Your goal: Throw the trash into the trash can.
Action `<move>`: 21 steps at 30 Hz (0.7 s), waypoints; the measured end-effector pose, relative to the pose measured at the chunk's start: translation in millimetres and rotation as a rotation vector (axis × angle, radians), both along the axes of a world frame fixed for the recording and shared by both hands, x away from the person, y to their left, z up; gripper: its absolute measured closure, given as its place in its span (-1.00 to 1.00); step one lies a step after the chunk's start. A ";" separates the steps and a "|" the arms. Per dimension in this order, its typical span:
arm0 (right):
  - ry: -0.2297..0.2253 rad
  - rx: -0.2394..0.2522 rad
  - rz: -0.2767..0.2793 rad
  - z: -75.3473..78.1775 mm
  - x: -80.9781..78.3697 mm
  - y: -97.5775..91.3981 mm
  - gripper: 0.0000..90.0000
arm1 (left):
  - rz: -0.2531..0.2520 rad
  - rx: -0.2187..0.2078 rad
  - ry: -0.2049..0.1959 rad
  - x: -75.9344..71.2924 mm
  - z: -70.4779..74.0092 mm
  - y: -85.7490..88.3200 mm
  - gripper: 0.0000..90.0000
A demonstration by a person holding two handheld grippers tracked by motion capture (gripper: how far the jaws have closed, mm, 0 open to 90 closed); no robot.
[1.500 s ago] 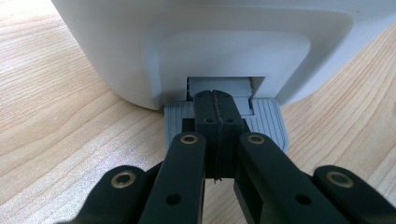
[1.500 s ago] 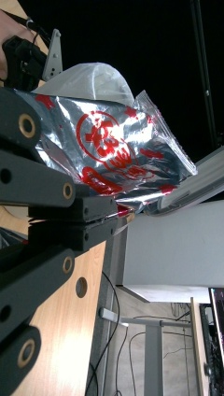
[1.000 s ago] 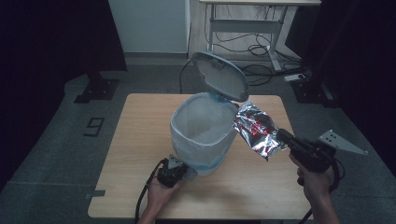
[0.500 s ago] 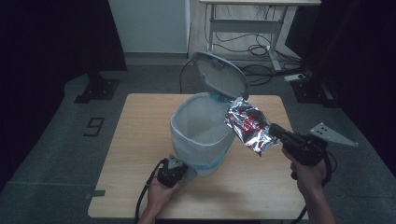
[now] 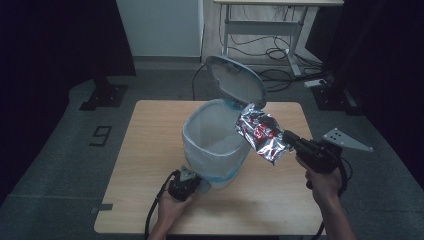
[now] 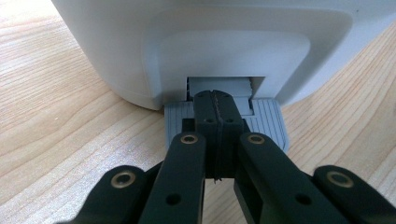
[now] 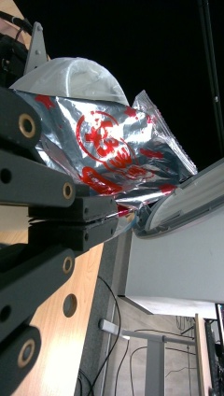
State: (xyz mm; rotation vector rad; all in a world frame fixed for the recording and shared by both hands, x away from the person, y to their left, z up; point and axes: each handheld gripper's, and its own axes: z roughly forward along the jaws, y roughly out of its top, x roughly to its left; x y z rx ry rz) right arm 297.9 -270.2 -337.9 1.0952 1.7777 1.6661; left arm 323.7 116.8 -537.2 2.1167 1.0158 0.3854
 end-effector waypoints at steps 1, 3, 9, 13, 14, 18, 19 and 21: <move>0.000 -0.001 0.000 0.2 0.5 0.8 0.96 | -0.001 0.003 -0.003 0.0 0.0 0.1 1.00; -0.001 -0.004 0.001 0.8 1.1 2.3 0.96 | -0.001 0.002 -0.003 0.0 -0.1 0.0 1.00; -0.003 -0.010 0.005 1.2 3.8 7.4 0.96 | -0.001 -0.001 -0.001 0.0 -0.2 0.0 1.00; 0.001 -0.013 0.008 1.2 6.6 10.9 0.96 | -0.001 -0.002 -0.002 0.0 -0.2 0.1 1.00; 0.002 -0.015 0.011 1.3 7.7 12.4 0.96 | -0.001 -0.002 -0.001 0.1 -0.2 0.1 1.00; 0.003 -0.016 0.013 2.3 10.1 15.3 0.96 | -0.001 -0.003 -0.001 0.2 -0.2 0.2 1.00; 0.003 -0.016 0.013 2.3 10.1 15.3 0.96 | -0.001 -0.003 -0.001 0.2 -0.2 0.2 1.00; 0.002 -0.015 0.014 3.4 11.5 17.1 0.96 | -0.001 -0.004 -0.001 0.2 -0.2 0.2 1.00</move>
